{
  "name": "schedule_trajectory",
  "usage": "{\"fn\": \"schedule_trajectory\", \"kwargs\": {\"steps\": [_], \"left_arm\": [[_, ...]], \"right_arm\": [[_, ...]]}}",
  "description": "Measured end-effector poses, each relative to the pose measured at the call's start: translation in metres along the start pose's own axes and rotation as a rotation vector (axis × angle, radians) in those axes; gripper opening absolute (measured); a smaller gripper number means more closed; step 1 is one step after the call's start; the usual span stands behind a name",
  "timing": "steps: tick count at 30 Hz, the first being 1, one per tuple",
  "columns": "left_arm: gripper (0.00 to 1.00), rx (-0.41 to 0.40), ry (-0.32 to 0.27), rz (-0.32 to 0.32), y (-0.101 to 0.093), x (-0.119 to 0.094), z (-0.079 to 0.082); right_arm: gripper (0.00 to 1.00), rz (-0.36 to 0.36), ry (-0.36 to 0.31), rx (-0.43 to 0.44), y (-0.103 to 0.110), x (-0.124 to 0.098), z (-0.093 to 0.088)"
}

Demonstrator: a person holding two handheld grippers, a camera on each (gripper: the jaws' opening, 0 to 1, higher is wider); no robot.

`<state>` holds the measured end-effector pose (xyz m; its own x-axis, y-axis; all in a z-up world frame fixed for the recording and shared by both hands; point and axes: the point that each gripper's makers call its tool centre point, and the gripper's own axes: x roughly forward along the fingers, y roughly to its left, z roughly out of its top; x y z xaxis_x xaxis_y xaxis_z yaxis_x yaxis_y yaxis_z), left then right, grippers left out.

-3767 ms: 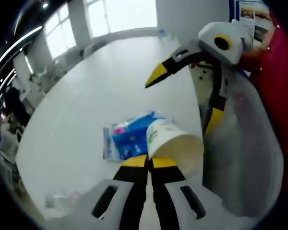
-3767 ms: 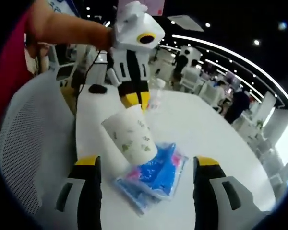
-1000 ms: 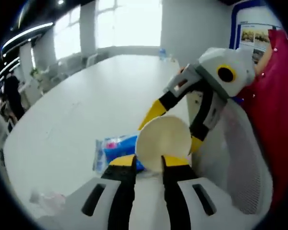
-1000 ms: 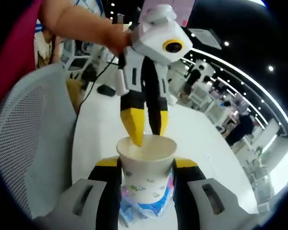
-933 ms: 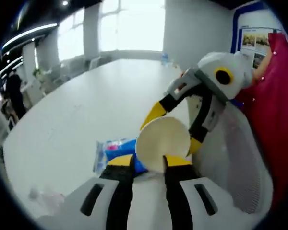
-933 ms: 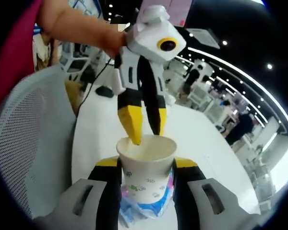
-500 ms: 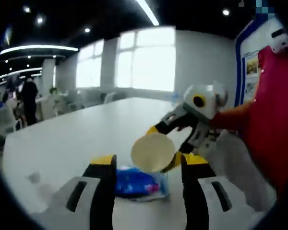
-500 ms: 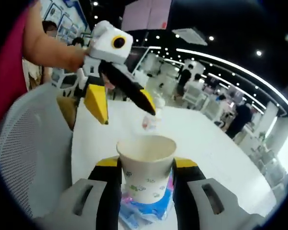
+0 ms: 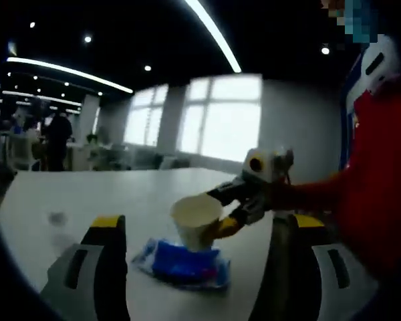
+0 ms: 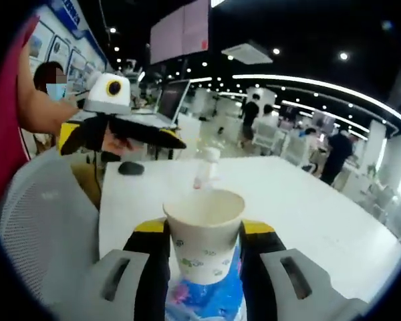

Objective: Arrange the tabletop items into an orderly group along one side of the table until the central work area is clear of visible clutter.

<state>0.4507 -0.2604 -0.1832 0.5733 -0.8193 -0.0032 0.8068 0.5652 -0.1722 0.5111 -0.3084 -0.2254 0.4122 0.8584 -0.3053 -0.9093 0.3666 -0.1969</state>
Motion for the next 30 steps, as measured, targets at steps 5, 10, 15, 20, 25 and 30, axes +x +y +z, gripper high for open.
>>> {"fn": "schedule_trajectory", "kwargs": {"steps": [5, 10, 15, 20, 25, 30], "left_arm": [[0.99, -0.02, -0.017, -0.022, -0.007, -0.003, -0.006], [0.99, -0.028, -0.023, -0.012, -0.007, -0.003, -0.01], [0.99, -0.047, -0.023, 0.02, 0.0, 0.0, -0.017], [0.98, -0.07, -0.032, 0.04, 0.003, 0.0, -0.022], [0.98, -0.096, -0.024, 0.06, 0.008, 0.002, -0.029], [0.97, -0.111, -0.012, 0.086, 0.014, 0.001, -0.033]], "right_arm": [[0.39, 0.022, -0.026, -0.02, -0.007, 0.021, -0.002], [0.39, 0.067, -0.06, 0.006, -0.014, 0.041, -0.003], [0.39, 0.089, -0.129, 0.039, -0.025, 0.06, 0.003], [0.39, 0.099, -0.14, 0.051, -0.036, 0.084, -0.008], [0.39, 0.125, -0.154, 0.075, -0.04, 0.105, -0.017], [0.39, 0.141, -0.158, 0.086, -0.045, 0.126, -0.029]]}}
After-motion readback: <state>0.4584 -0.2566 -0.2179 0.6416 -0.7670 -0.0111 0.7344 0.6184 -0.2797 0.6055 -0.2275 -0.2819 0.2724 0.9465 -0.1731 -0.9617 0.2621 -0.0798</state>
